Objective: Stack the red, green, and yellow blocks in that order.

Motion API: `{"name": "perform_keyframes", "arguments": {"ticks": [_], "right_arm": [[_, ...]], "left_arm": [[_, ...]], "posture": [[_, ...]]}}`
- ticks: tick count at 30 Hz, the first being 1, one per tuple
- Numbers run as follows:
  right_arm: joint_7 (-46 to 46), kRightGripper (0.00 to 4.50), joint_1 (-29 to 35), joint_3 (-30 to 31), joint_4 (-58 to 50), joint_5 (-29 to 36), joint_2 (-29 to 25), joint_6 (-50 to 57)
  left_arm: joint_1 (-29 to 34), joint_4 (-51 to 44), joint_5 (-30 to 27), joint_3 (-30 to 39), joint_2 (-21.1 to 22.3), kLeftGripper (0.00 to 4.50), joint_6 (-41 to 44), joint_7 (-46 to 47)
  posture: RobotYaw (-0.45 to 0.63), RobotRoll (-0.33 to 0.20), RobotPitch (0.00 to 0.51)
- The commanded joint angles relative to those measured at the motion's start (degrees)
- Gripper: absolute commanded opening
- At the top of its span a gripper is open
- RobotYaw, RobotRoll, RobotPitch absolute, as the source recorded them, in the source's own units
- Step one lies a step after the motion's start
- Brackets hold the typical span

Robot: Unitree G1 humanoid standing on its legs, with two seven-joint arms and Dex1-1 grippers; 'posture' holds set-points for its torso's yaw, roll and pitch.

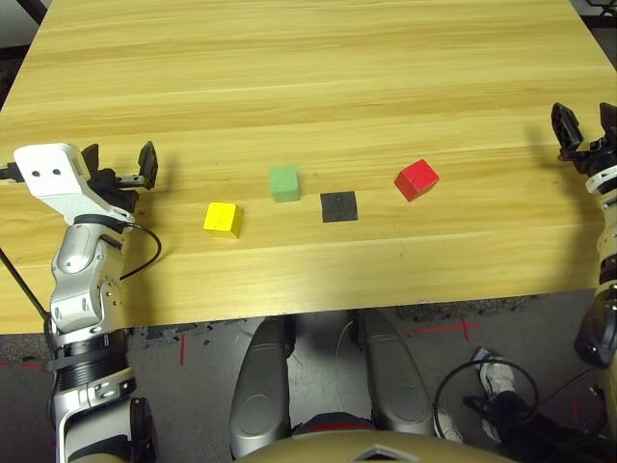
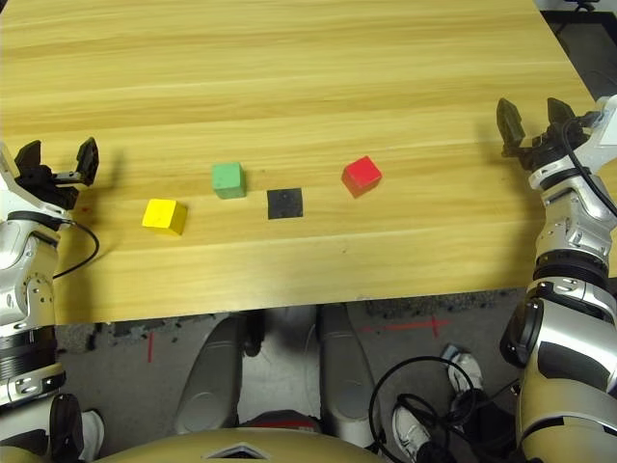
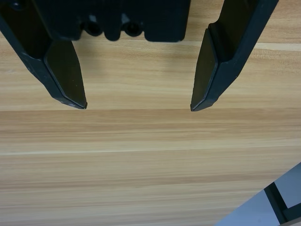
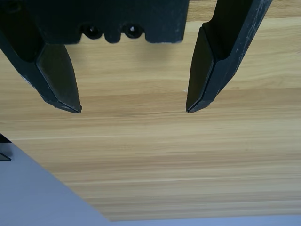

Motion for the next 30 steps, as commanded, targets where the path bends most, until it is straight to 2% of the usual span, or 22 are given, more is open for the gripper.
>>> {"name": "perform_keyframes", "arguments": {"ticks": [1, 4, 6, 9, 11, 15, 20, 25, 30], "right_arm": [[3.71, 4.50, -0.53, 1.75, -0.75, -0.73, -0.83, 2.78], [22.46, 4.50, -2.73, 9.50, -9.62, 0.47, -4.80, 14.00], [28.96, 4.50, -2.09, 12.12, -13.82, 1.18, -5.82, 17.31], [43.26, 4.50, -3.52, 18.07, -19.44, 0.68, -10.48, 22.57], [49.75, 4.50, -5.57, 21.13, -20.55, -0.24, -12.42, 23.78], [54.32, 4.50, -12.40, 35.60, -19.88, 3.57, -18.38, 20.58], [54.32, 4.50, -21.98, 54.64, -15.24, 6.91, -21.05, 10.33], [54.32, 4.50, -30.11, 69.40, -9.19, 7.55, -17.58, -1.44], [54.32, 4.50, -35.49, 77.08, -3.06, 7.96, -12.24, -8.71]], "left_arm": [[0.26, 0.18, -2.88, 1.73, 3.71, 4.48, 1.80, -4.76], [-4.33, 0.00, -12.09, -0.11, 18.75, 4.48, 7.74, -28.07], [-5.72, 1.45, -14.01, -1.35, 23.85, 4.48, 8.48, -35.75], [-12.28, 3.42, -15.40, -6.25, 31.94, 4.48, 10.02, -48.49], [-16.13, 4.99, -15.27, -9.08, 34.38, 4.48, 10.97, -53.48], [-22.65, 5.92, -14.21, -15.89, 36.41, 4.48, 12.87, -62.19], [-24.98, 5.32, -13.21, -19.47, 36.49, 4.48, 14.75, -66.72], [-25.37, 2.28, -12.80, -21.26, 35.11, 4.48, 17.51, -66.03], [-25.14, -0.72, -12.97, -21.63, 34.81, 4.48, 20.03, -64.58]], "posture": [[0.12, -0.052, 0.343], [0.13, -0.059, 0.332], [0.12, -0.069, 0.334], [0.10, -0.075, 0.327], [0.10, -0.080, 0.327], [0.12, -0.078, 0.321], [0.14, -0.076, 0.314], [0.18, -0.071, 0.313], [0.23, -0.067, 0.312]]}}
